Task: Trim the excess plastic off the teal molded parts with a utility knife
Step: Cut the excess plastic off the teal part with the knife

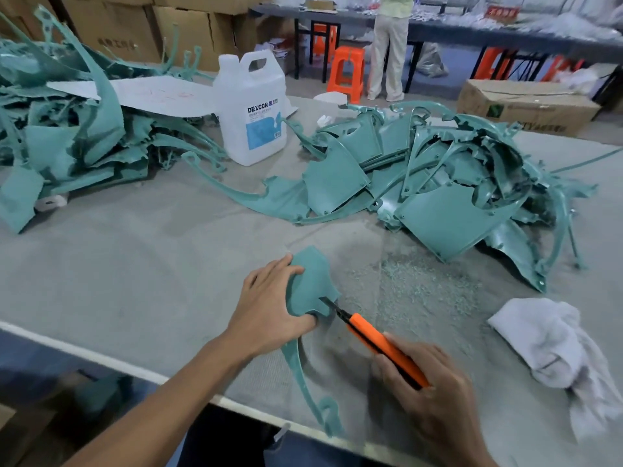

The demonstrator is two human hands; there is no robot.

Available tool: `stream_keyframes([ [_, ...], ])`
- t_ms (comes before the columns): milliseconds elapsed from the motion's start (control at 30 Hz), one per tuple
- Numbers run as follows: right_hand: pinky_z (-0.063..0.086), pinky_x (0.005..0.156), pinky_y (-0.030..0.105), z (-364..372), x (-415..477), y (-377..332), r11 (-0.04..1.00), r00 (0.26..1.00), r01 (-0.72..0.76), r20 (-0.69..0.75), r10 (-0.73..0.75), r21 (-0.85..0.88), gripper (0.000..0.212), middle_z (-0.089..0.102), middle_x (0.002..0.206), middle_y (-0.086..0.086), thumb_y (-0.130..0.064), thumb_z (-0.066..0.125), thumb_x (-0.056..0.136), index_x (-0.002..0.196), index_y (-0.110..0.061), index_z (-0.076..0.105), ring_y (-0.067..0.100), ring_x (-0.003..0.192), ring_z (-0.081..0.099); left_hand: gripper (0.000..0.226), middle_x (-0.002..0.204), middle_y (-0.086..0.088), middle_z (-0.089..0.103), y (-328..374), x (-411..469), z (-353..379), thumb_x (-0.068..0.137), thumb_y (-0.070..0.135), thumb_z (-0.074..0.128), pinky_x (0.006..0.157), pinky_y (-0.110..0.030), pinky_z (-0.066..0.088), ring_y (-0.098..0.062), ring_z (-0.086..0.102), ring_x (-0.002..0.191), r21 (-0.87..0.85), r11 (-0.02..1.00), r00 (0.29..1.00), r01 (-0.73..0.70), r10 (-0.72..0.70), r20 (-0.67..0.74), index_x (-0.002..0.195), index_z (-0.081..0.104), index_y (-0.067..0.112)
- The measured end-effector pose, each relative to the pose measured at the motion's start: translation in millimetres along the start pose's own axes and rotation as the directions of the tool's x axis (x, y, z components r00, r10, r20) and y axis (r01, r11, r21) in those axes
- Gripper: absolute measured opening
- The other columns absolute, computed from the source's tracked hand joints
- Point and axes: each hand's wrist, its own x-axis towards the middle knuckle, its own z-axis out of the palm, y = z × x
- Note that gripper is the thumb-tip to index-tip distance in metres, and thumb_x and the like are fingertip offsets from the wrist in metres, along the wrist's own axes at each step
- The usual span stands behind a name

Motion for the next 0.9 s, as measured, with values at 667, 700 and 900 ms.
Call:
stream_keyframes([
  [667,0.05,0.069,0.014,0,6,3,0.97,0.977,-0.21,0.064,0.203,0.124,0.035,0.072,0.082,-0.021,-0.036,0.084,0.073,0.09,-0.062,0.069,0.0,0.079,0.066,0.094,0.162,0.007,0.023,-2,-1,-2,0.06,0.066,0.054,0.121,-0.029,0.006,-0.006,0.014,0.147,-0.015,1.0,0.999,-0.016,0.017,0.034,0.145,0.035,0.03],
  [700,0.05,0.068,0.018,0,7,5,0.967,0.973,-0.228,0.05,0.224,0.114,0.038,0.071,0.081,-0.02,-0.033,0.084,0.074,0.088,-0.063,0.066,0.001,0.078,0.066,0.095,0.162,0.007,0.023,-1,-1,-2,0.06,0.067,0.053,0.121,-0.029,0.006,-0.006,0.014,0.147,-0.014,1.0,0.999,-0.014,0.014,0.038,0.145,0.035,0.03],
  [900,0.047,0.069,0.013,-1,6,5,0.969,0.973,-0.226,0.066,0.22,0.104,0.033,0.07,0.082,-0.02,-0.034,0.084,0.073,0.095,-0.055,0.07,0.002,0.079,0.065,0.099,0.161,0.009,0.023,-2,1,-6,0.057,0.065,0.056,0.122,-0.03,0.003,-0.001,0.013,0.145,-0.018,1.0,0.995,-0.016,0.017,0.098,0.146,0.031,0.032],
])
